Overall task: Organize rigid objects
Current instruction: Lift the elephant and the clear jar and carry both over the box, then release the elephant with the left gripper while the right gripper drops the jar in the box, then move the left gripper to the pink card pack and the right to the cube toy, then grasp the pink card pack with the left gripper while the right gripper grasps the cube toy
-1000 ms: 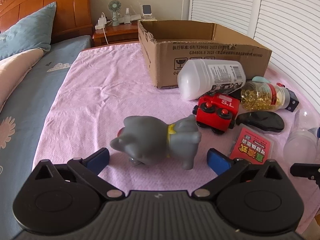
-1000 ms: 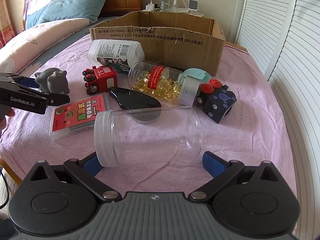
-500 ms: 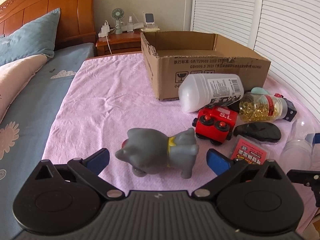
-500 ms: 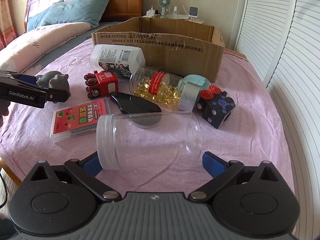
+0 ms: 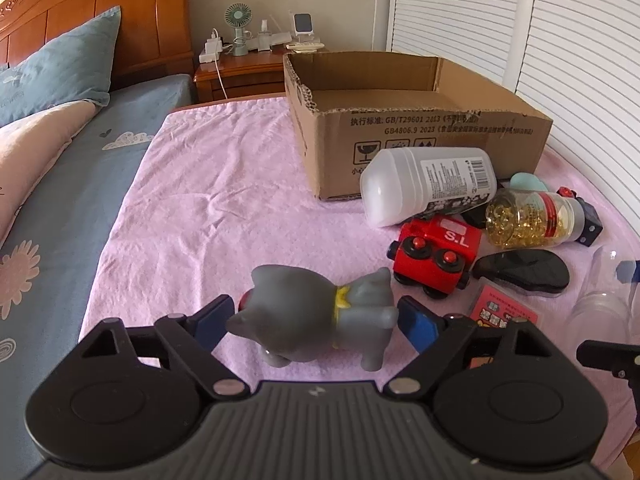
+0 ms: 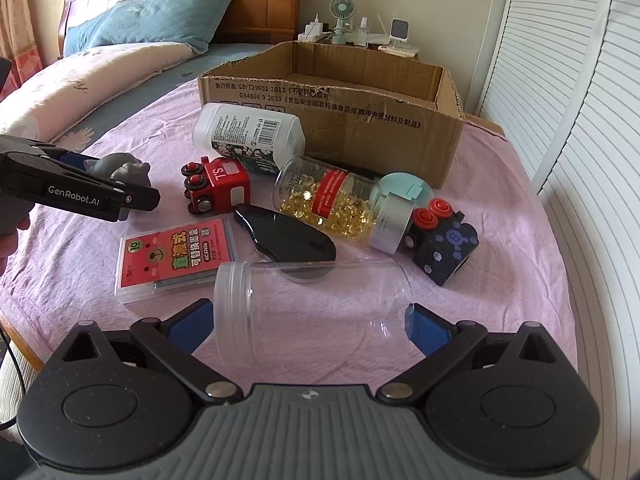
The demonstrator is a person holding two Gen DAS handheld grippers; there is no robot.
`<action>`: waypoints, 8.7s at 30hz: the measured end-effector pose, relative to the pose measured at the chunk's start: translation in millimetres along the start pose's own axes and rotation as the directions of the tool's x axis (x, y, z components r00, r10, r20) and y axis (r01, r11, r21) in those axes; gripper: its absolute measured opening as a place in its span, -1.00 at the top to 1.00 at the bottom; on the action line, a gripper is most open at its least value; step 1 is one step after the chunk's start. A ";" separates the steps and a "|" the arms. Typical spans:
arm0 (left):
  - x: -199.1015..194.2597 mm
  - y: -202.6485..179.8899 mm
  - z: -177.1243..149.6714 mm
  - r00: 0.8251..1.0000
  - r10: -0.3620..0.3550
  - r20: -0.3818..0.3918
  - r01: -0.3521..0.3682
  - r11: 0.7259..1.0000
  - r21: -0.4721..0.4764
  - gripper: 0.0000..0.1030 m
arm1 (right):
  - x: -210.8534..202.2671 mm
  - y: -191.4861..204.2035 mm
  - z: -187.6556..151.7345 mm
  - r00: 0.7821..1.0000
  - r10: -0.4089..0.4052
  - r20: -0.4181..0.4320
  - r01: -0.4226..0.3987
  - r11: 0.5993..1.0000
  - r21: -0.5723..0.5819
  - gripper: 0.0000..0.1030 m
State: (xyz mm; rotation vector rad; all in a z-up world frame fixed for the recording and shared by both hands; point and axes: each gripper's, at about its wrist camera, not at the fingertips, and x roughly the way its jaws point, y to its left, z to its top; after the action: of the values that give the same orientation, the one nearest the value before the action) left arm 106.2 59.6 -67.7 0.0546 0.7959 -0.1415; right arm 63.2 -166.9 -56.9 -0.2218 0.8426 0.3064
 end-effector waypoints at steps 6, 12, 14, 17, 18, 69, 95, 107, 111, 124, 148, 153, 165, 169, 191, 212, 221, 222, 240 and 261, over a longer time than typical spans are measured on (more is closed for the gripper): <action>0.6 0.9 3.3 1.000 -0.002 -0.030 0.002 1.000 0.014 -0.42 | -2.2 1.2 3.6 1.000 -0.008 -0.024 0.007 1.000 -0.026 -0.85; -10.5 -2.4 9.4 0.999 -0.011 -0.048 0.015 0.997 0.075 -0.40 | -12.4 0.0 11.4 0.999 0.020 -0.025 -0.021 0.998 -0.052 -0.85; -18.4 -3.0 14.6 0.998 -0.030 -0.048 0.034 0.995 0.091 -0.40 | -17.8 -2.7 15.9 0.999 0.037 -0.018 -0.038 0.998 -0.056 -0.85; -30.9 -5.1 28.1 0.997 -0.057 -0.043 0.062 0.991 0.119 -0.40 | -26.1 -8.9 27.9 0.998 0.061 0.002 -0.060 0.996 -0.058 -0.85; -34.7 -6.9 34.1 0.997 -0.065 -0.038 0.070 0.989 0.134 -0.40 | -28.4 -11.1 33.1 0.998 0.065 0.011 -0.065 0.996 -0.061 -0.85; -22.8 -29.9 153.7 0.997 0.041 0.068 -0.046 0.996 0.070 -0.99 | 50.8 -95.6 211.8 0.996 0.023 0.080 -0.028 0.998 0.056 -0.85; -40.4 -26.4 104.8 0.995 0.077 0.061 -0.078 0.997 -0.001 -0.99 | 80.4 -93.4 233.5 0.999 -0.040 0.011 0.038 0.992 0.120 -1.00; -56.7 -32.1 86.2 0.995 0.068 0.068 -0.068 0.998 0.000 -0.99 | 31.0 -91.5 158.7 0.994 -0.109 0.026 0.104 0.984 0.148 -1.00; -60.0 -36.9 76.8 0.996 0.054 0.065 -0.055 0.998 0.015 -0.99 | 29.3 -108.3 121.2 0.995 -0.102 0.003 0.099 0.979 0.179 -1.00; -46.6 -50.6 56.4 1.000 -0.016 -0.021 0.017 0.999 0.029 -0.99 | 33.4 -117.5 26.7 0.994 -0.022 -0.103 0.034 0.992 0.117 -1.00; -6.5 -45.9 0.2 0.957 0.018 -0.288 0.013 0.994 0.106 -0.99 | 54.4 -112.3 20.5 0.996 0.048 -0.074 -0.049 0.999 -0.013 -1.00; -8.5 -30.6 0.8 0.955 0.044 -0.292 -0.033 0.998 0.045 -0.99 | 61.7 -109.5 28.6 0.992 0.109 -0.071 -0.113 0.992 -0.059 -1.00; -10.2 -45.4 1.0 0.958 0.001 -0.287 0.023 0.996 0.081 -0.99 | 58.2 -87.5 37.2 0.967 0.229 -0.115 -0.247 0.952 -0.181 -0.96; -10.3 -53.4 2.1 0.957 -0.032 -0.287 0.063 0.993 0.101 -0.99 | 45.4 -77.7 23.2 0.970 0.200 -0.138 -0.222 0.961 -0.168 -0.85; 11.7 -75.6 15.4 0.975 -0.052 -0.217 0.070 0.995 0.075 -1.00 | 43.2 -88.1 13.4 0.992 -0.119 -0.038 0.122 0.990 0.073 -0.59; 4.9 -67.8 8.9 0.988 -0.060 -0.145 0.069 0.996 0.059 -0.76 | 46.2 -89.1 -5.8 0.999 0.010 0.036 -0.011 0.999 0.040 -1.00; 6.1 -65.4 7.9 0.988 -0.080 -0.129 0.090 0.993 0.080 -0.80 | 50.7 -94.4 1.8 0.997 0.068 0.025 -0.067 0.998 -0.017 -1.00; 6.4 -65.8 8.1 0.988 -0.080 -0.130 0.091 0.993 0.081 -0.80 | 50.7 -94.4 2.7 0.997 0.070 0.030 -0.069 0.997 -0.022 -0.95; 10.7 -65.0 12.2 0.986 -0.096 -0.139 0.109 0.990 0.094 -0.80 | 45.4 -102.1 9.4 0.995 0.086 0.047 -0.084 0.996 -0.043 -0.17; -26.4 -54.4 39.5 0.978 -0.149 -0.146 0.172 0.972 0.158 -0.72 | 9.5 -99.0 19.2 0.999 0.035 0.034 -0.033 0.998 -0.053 -0.09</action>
State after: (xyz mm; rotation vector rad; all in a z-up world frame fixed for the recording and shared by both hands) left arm 107.9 4.5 -21.0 0.1620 0.9206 -0.3626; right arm 117.4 -251.7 -44.6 -0.2501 0.8049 0.3633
